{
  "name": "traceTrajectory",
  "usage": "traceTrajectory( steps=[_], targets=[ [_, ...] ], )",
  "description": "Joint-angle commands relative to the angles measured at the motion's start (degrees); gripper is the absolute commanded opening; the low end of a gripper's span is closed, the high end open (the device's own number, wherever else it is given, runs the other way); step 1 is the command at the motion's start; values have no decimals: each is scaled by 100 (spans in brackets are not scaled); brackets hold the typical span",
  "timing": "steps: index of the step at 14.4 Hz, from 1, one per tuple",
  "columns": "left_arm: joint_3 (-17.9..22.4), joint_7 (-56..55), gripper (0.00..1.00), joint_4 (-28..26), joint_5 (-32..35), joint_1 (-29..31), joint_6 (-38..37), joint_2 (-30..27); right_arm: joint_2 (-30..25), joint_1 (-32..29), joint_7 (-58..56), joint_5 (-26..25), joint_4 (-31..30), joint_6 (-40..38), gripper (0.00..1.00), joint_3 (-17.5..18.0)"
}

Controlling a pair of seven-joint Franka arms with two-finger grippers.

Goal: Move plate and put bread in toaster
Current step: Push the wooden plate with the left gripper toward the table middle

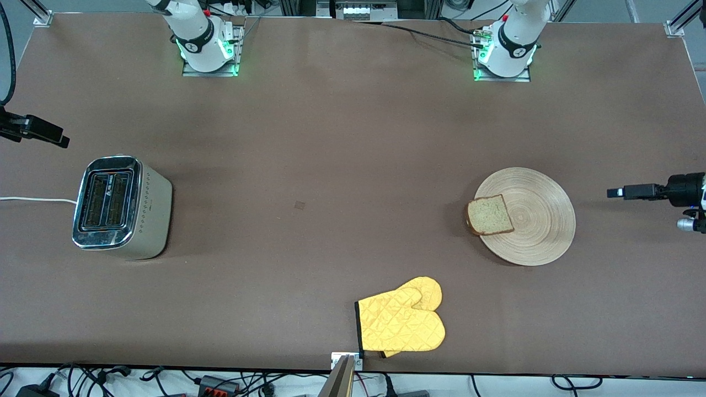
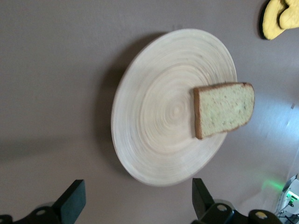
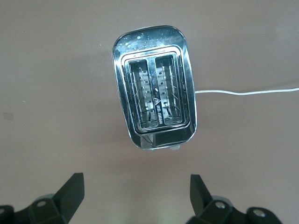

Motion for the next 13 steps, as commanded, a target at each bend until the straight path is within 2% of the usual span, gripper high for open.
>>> traceTrajectory(
  steps=[1, 3, 6, 8, 10, 12, 13],
  targets=[
    [-46, 976, 100, 282, -679, 193, 167, 779, 16, -46, 10, 88, 91, -97, 100, 19],
    [-55, 1453, 100, 229, -1251, 291, 167, 1122, 16, -46, 10, 88, 91, -97, 100, 19],
    [-64, 1577, 100, 212, -1683, 291, 158, 1422, 16, -46, 10, 97, 91, -97, 100, 19],
    [-117, 1577, 96, 203, -1920, 282, 158, 1641, 16, -54, -7, 167, 91, -97, 100, 10],
    [-117, 1577, 84, 194, -2009, 230, 97, 1765, 16, -54, -7, 185, 91, -89, 100, -7],
    [-134, 1629, 62, 115, -1992, 221, 70, 1774, 16, -54, -16, 185, 91, -97, 100, -7],
    [-143, 1717, 47, 124, -2000, 221, -17, 1774, 16, -54, -16, 185, 91, -97, 100, -7]
  ],
)
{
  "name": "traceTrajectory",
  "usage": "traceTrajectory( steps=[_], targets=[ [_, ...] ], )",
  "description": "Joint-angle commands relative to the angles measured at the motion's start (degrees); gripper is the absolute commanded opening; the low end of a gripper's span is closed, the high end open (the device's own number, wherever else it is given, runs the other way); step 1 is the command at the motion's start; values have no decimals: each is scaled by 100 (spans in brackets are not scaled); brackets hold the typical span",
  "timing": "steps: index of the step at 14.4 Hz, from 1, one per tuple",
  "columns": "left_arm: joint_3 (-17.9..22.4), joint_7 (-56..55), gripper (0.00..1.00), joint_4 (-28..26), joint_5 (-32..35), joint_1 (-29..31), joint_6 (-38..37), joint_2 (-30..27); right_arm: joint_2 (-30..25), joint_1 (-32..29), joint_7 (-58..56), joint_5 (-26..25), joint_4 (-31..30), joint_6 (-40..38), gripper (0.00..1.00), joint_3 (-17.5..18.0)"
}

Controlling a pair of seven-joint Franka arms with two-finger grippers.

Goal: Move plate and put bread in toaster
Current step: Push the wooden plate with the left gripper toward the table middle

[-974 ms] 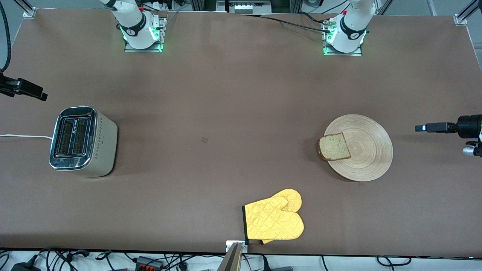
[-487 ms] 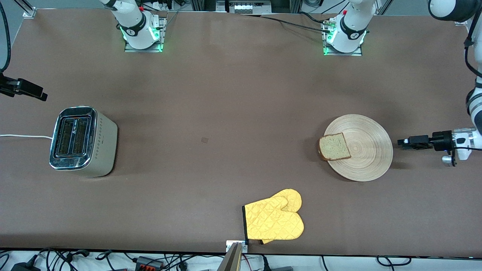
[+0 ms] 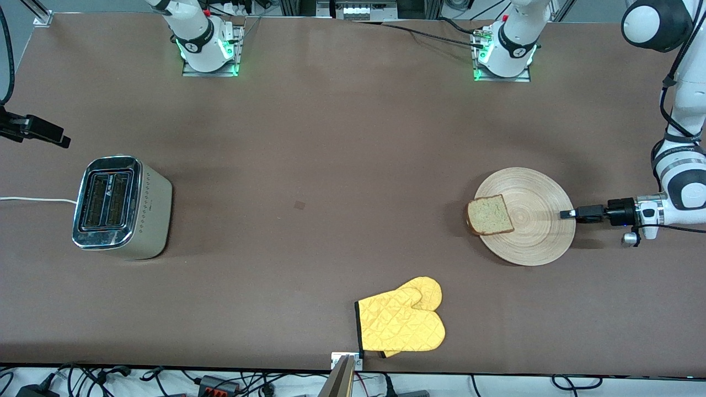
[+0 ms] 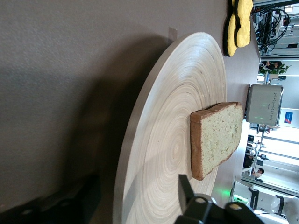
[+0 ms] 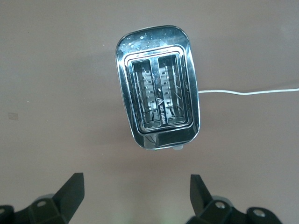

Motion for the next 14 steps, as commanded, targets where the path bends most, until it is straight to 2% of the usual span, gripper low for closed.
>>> traceTrajectory(
  steps=[1, 2, 3, 5, 10, 11, 14],
  targets=[
    [-15, 229, 39, 75, -111, -6, -211, 91, 15, -47, -16, 97, 89, -87, 100, 6],
    [-15, 238, 35, 84, -111, 12, -282, 91, 15, -47, -16, 97, 89, -87, 100, 6],
    [-15, 230, 27, 93, -111, 29, -326, 91, 15, -47, -16, 97, 89, -87, 100, 6],
    [-15, 212, 21, 110, -111, 47, -344, 91, 15, -47, -16, 97, 89, -95, 100, 6],
    [-41, 177, 14, 137, -137, -23, -704, 82, 15, -47, -16, 106, 89, -95, 100, 6],
    [-119, 142, 8, 128, -198, -23, -739, 64, 15, -47, -16, 106, 89, -95, 100, 6],
    [-287, 37, 3, 128, -523, -93, -757, 56, 15, -47, -16, 106, 89, -95, 100, 6]
  ],
)
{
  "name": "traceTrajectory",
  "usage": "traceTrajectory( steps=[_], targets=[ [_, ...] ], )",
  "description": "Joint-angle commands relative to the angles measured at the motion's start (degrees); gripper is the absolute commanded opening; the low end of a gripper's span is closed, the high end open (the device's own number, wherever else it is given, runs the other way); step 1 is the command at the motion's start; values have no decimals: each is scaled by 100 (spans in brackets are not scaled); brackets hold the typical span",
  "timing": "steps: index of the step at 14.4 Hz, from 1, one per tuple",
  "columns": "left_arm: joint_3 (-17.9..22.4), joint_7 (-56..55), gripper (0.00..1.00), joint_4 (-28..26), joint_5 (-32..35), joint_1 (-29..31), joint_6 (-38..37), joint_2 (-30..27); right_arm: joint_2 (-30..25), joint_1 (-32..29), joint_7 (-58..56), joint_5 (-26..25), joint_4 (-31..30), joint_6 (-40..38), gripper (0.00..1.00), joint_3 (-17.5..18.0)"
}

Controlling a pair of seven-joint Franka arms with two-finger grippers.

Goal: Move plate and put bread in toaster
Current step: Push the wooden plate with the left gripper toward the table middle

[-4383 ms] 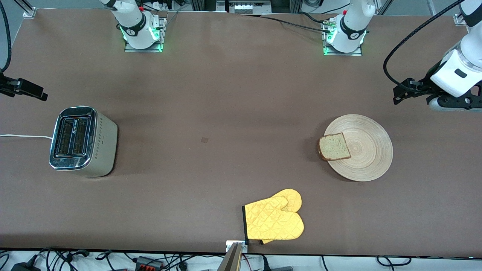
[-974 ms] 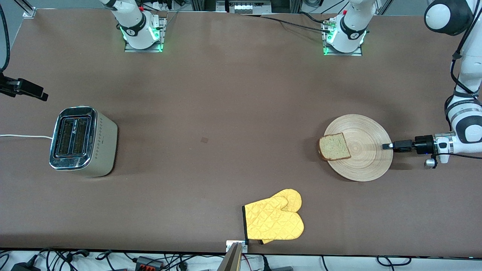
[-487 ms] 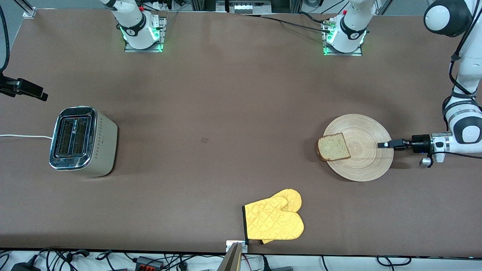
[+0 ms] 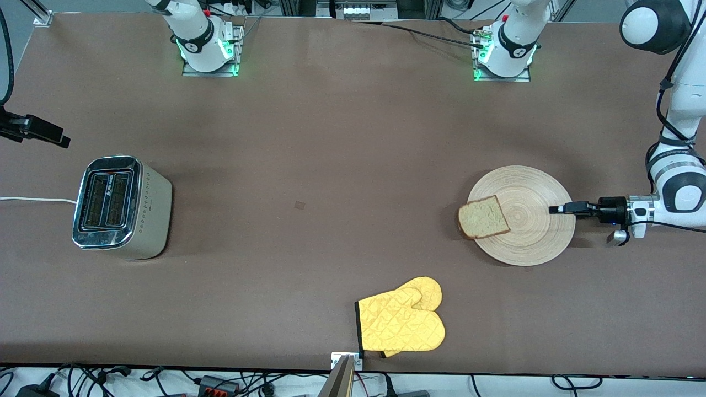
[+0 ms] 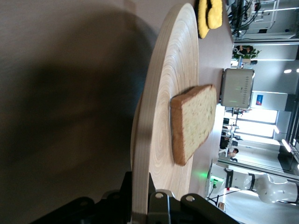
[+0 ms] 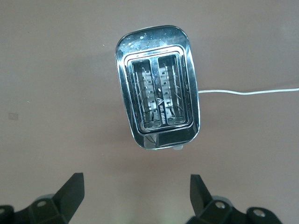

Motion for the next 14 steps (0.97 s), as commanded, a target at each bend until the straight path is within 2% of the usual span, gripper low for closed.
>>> traceTrajectory(
  steps=[1, 5, 7, 10, 14],
  targets=[
    [-125, -75, 1, 103, -325, -171, -178, -23, 15, -47, -25, 100, 89, -95, 100, 11],
    [-652, -93, 1, 95, -703, -469, -143, -15, 15, -47, -25, 100, 89, -95, 100, 2],
    [-680, -110, 1, 112, -756, -1057, -99, -23, 15, -47, -25, 100, 89, -95, 100, 2],
    [-680, -434, 1, 51, -1204, -1927, 488, -15, 15, -47, -25, 109, 89, -95, 100, 2],
    [-680, -646, 1, -142, -2467, -3140, 1489, 3, 33, -47, -34, 109, 89, -95, 100, -7]
  ],
)
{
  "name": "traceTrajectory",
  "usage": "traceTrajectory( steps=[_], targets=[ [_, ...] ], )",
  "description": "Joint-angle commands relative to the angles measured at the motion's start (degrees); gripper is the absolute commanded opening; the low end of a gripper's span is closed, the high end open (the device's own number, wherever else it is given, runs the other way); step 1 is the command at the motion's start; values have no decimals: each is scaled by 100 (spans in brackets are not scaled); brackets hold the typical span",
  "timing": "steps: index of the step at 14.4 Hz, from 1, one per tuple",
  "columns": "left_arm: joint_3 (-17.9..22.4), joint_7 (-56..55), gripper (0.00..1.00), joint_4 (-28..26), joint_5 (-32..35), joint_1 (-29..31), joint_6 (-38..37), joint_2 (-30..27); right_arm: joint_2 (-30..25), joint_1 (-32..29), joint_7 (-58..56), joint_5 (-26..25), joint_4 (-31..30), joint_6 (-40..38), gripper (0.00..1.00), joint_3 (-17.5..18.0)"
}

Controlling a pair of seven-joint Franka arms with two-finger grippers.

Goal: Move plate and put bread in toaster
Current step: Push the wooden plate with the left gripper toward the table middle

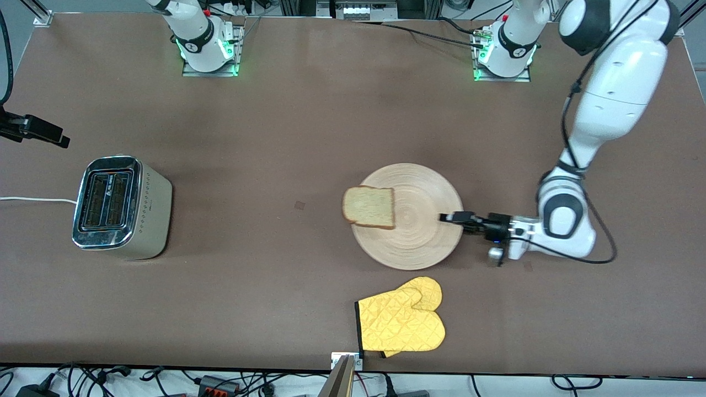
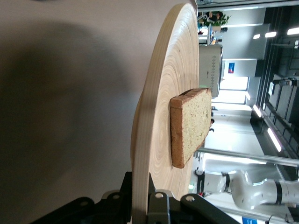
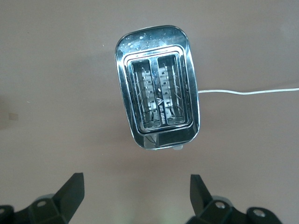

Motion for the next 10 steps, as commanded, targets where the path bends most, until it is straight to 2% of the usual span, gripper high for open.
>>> traceTrajectory(
  steps=[1, 4, 7, 9, 10],
  targets=[
    [31, -50, 1, -111, -754, -700, 478, -19, 48, -46, -33, 103, 88, -86, 100, 12],
    [31, -7, 1, -102, -1167, -1326, 1112, 138, 48, -55, -33, 103, 88, -86, 100, 4],
    [39, 38, 1, -58, -1677, -1809, 1358, 341, 48, -55, -33, 103, 88, -86, 100, 4],
    [39, 38, 1, -67, -1784, -1968, 1684, 350, 48, -55, -33, 103, 88, -86, 100, 4],
    [31, 29, 5, -67, -1784, -1977, 1685, 359, 57, -55, -33, 103, 88, -86, 100, 4]
  ],
)
